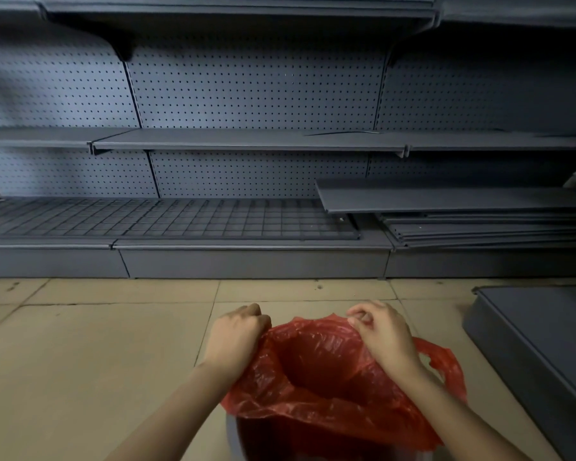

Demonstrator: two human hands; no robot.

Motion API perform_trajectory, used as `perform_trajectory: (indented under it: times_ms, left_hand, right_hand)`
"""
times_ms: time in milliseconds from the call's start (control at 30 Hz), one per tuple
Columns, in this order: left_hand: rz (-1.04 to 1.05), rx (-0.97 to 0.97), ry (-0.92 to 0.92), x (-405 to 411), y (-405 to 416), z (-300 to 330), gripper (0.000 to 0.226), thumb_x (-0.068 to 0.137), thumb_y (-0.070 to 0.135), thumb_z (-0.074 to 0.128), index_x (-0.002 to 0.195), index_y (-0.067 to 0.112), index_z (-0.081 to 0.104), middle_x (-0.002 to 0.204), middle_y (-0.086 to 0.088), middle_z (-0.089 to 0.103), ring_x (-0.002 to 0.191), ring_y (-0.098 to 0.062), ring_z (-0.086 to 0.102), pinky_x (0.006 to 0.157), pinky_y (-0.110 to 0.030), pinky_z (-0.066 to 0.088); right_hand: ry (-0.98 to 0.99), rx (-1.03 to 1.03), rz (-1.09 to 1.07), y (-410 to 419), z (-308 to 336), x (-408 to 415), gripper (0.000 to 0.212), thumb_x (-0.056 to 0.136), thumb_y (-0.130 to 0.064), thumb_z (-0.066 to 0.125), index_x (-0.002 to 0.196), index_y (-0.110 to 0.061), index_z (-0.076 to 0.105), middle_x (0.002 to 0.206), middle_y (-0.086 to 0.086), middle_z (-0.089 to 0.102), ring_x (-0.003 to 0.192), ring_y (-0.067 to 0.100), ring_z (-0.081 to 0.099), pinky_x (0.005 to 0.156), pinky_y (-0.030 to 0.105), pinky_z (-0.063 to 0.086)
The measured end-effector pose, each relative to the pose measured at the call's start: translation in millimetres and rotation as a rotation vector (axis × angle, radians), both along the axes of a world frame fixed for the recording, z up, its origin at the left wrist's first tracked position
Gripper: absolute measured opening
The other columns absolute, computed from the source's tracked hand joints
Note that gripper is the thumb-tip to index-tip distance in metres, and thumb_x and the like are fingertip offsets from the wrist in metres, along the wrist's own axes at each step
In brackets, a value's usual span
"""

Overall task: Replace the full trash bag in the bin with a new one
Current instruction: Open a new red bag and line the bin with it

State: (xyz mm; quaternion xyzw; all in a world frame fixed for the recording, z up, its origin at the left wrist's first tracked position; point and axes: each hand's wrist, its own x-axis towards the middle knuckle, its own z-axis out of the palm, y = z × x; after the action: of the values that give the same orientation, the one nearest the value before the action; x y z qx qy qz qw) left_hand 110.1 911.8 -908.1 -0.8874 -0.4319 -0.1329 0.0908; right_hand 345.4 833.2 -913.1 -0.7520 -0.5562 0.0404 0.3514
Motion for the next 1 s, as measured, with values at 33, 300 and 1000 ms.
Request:
perform_trajectory:
  times_ms: [33,300,1000]
  left_hand:
    - [-0.019,0.000,0.001,1,0,0,0.020,0.049,0.016,0.083,0.056,0.023,0.065,0.066,0.006,0.054,0.048,-0.013,0.055,0.038,-0.022,0.024]
    - [-0.239,0.105,-0.053,-2,-10,-1,0.031,0.062,0.011,0.064,0.092,0.018,0.068,0.072,0.004,0.058,0.052,-0.015,0.058,0.038,-0.022,0.038]
    - [-0.006,-0.147,0.264,28,-24,-10,0.074,0.087,0.020,0.055,0.145,0.015,0.009,0.120,-0.009,0.047,0.098,-0.028,0.059,0.073,-0.038,0.046]
  right_hand:
    - [-0.050,0.026,0.002,0,-1,-2,0.011,0.080,-0.014,0.070,0.086,-0.024,0.068,0.088,-0.011,0.057,0.082,0.006,0.051,0.071,0.015,0.038]
    - [-0.373,0.158,0.123,-7,-8,-22,0.021,0.070,-0.003,0.068,0.085,-0.018,0.072,0.080,-0.008,0.064,0.078,0.012,0.061,0.068,0.024,0.051]
    - [-0.660,-0.071,0.011,-5,-13,-29,0.041,0.066,-0.050,0.075,0.099,-0.028,0.069,0.068,-0.003,0.069,0.051,0.019,0.065,0.042,0.024,0.044]
